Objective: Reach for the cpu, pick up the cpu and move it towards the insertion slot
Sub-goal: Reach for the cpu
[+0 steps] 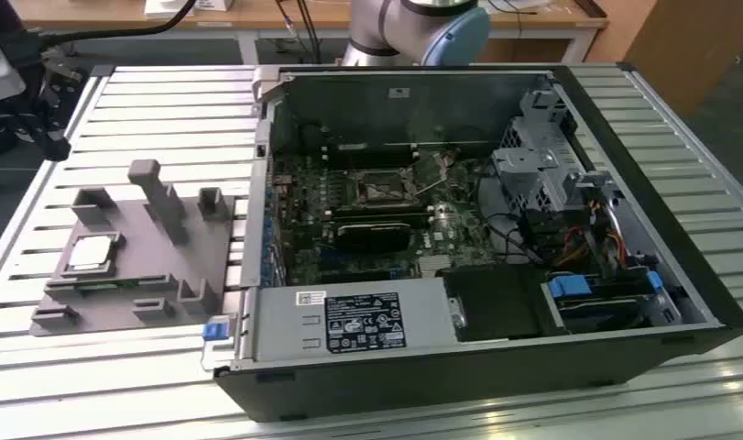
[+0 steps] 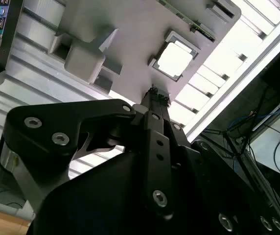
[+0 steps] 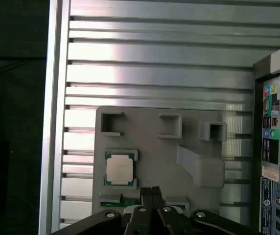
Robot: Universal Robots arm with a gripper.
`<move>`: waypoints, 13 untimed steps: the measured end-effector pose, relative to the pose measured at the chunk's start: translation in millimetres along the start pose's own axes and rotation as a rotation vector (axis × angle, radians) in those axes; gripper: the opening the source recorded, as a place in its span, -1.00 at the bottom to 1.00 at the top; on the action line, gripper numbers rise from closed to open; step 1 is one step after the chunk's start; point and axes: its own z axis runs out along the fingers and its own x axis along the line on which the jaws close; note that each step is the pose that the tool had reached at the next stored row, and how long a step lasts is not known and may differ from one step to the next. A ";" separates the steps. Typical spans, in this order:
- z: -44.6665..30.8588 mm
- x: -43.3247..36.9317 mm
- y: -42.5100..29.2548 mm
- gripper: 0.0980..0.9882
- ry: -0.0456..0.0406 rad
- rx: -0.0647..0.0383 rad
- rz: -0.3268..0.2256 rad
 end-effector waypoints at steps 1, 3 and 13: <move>0.0 0.0 0.0 -0.98 0.0001 0.000 0.000; 0.0 0.0 0.0 -0.98 0.0000 0.000 0.000; 0.0 3.0 0.1 -0.98 0.0000 0.000 0.000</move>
